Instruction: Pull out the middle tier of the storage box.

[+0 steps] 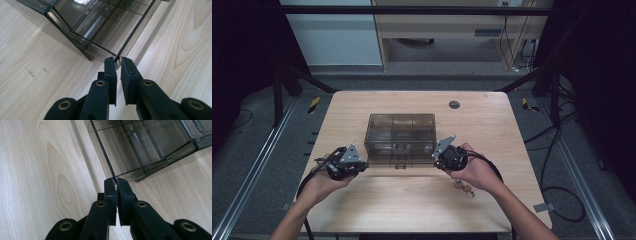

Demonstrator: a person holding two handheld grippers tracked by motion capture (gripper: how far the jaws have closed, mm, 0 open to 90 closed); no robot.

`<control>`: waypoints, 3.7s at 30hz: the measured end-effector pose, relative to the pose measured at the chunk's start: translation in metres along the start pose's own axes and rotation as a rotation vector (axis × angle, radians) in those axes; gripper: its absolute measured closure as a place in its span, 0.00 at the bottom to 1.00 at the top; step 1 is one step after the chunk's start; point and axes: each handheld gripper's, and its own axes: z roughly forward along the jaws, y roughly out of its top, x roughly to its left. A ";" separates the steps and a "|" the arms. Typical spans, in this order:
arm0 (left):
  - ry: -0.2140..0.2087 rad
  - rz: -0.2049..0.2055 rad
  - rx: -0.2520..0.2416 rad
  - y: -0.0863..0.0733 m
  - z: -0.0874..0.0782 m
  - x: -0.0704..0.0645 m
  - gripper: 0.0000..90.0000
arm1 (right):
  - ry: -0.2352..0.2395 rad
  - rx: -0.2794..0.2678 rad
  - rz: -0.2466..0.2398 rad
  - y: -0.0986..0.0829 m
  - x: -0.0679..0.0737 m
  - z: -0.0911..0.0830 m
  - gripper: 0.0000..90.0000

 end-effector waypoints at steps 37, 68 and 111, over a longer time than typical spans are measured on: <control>-0.008 0.032 0.017 -0.010 -0.007 -0.025 0.93 | 0.018 0.000 -0.023 -0.010 0.022 -0.004 0.98; -0.007 0.027 0.013 -0.015 -0.006 -0.027 0.94 | 0.024 0.003 -0.023 -0.012 0.025 -0.002 0.97; 0.192 -0.224 -0.146 -0.029 -0.018 -0.048 0.08 | -0.067 -0.031 0.120 -0.038 0.014 -0.017 0.33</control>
